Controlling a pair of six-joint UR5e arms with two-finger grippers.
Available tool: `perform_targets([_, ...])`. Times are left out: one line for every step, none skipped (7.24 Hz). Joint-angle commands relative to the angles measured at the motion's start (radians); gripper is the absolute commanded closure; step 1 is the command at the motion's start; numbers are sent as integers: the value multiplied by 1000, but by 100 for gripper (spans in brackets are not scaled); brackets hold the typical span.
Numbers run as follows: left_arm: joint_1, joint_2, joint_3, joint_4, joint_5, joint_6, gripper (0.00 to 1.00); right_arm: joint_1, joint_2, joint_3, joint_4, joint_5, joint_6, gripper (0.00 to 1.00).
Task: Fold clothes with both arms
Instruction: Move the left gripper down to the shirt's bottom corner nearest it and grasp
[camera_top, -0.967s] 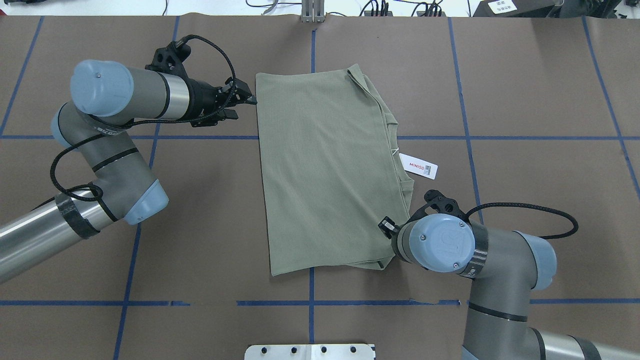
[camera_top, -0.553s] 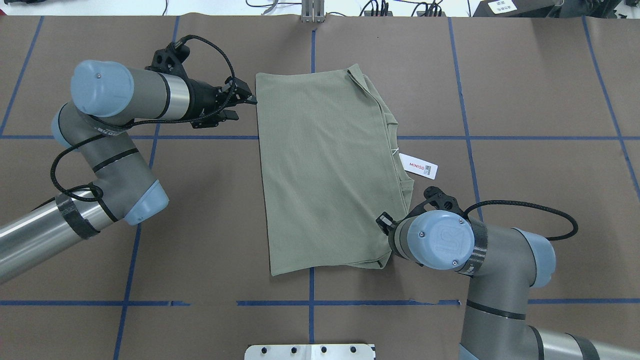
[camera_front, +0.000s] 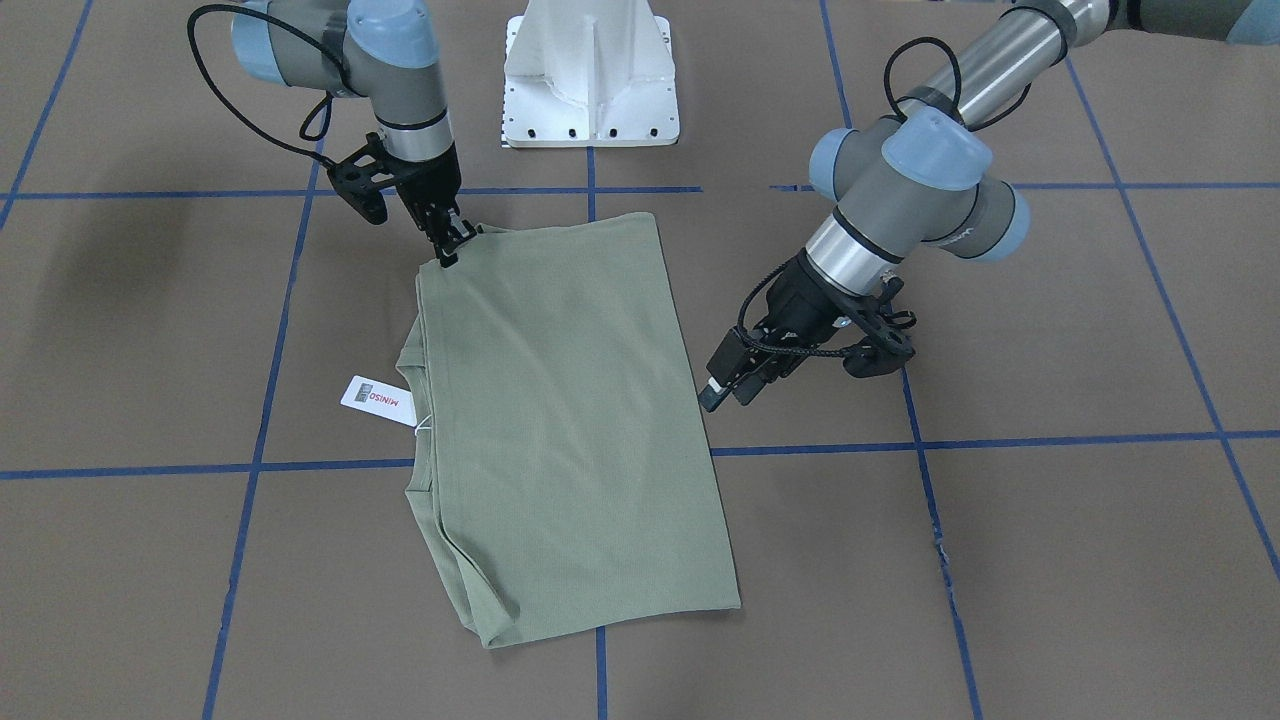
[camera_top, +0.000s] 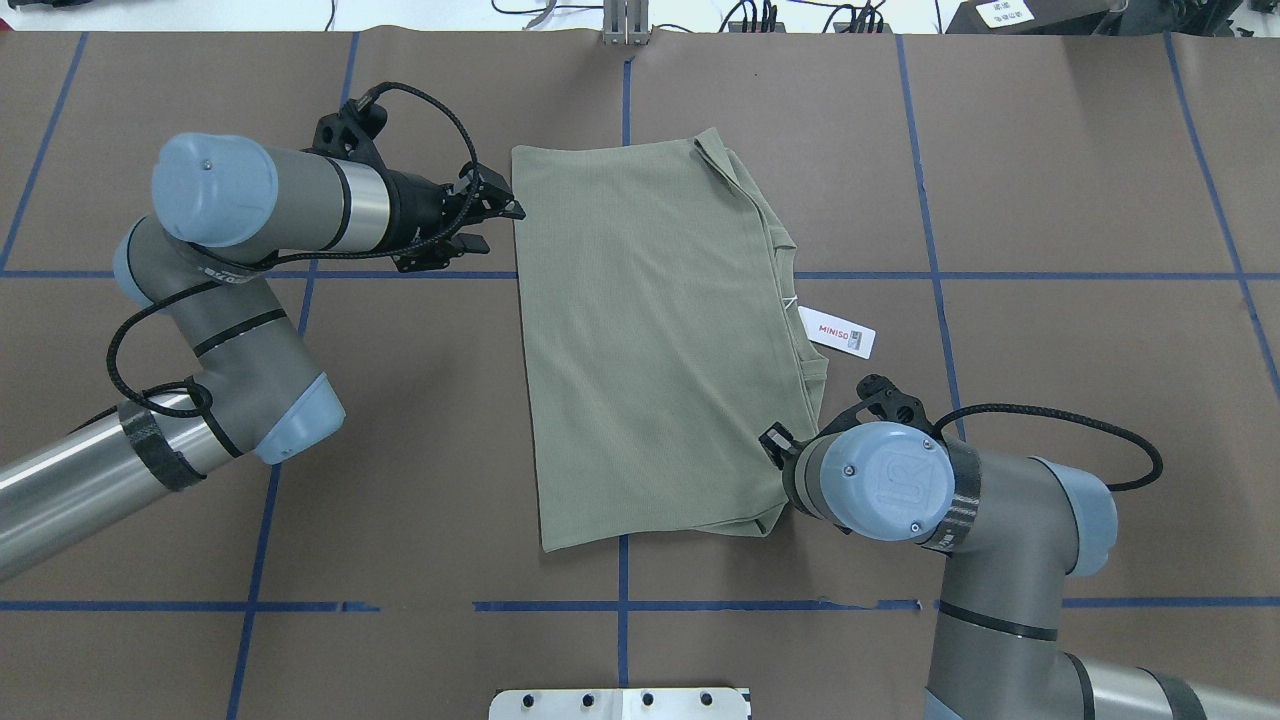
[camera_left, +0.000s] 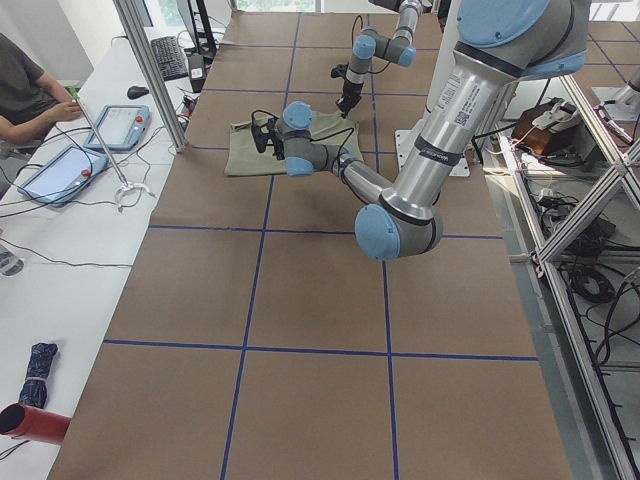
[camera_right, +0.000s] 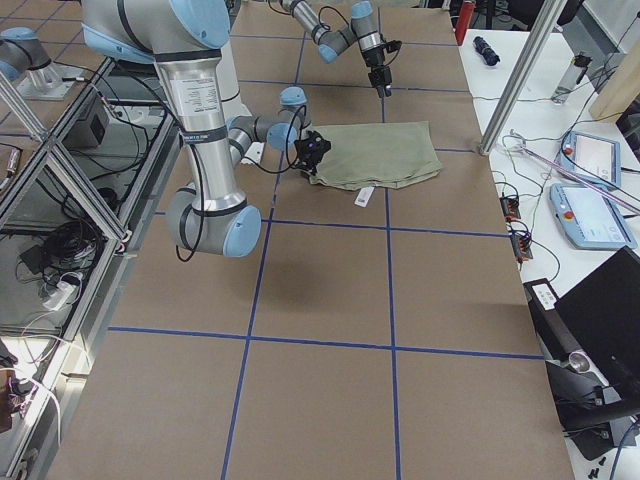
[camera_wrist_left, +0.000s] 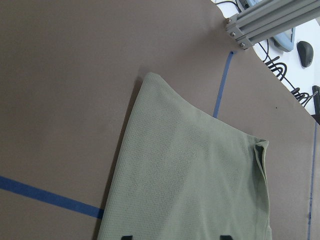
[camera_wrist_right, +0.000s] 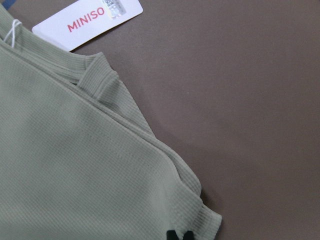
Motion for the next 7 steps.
perform_targets([35,13,-45,7,9,-86,34,-24,-17,25,-1,-29,57,100])
perform_targets([49,39,-73,7,12,-89,34,-47,-32,36,-1,-38,80,100])
perform_targets([52,68,-117,10,11,-89,33,-73,-34,64,-12,-59,82,100])
perform_targets([65,84,-133,11,11,-91,33,-96,-49,66,-12,-79,107,100])
perform_targets([84,84,-134,16,12,-92,31,-99,-52,72,-12,-81,107,100])
perform_targets([106,84,-139,17,24,-149,31,-99,-55,75,-12,-81,105,100])
perform_targets([170,84,-154,39,102,-178,31,-99,-60,76,-12,-81,104,100])
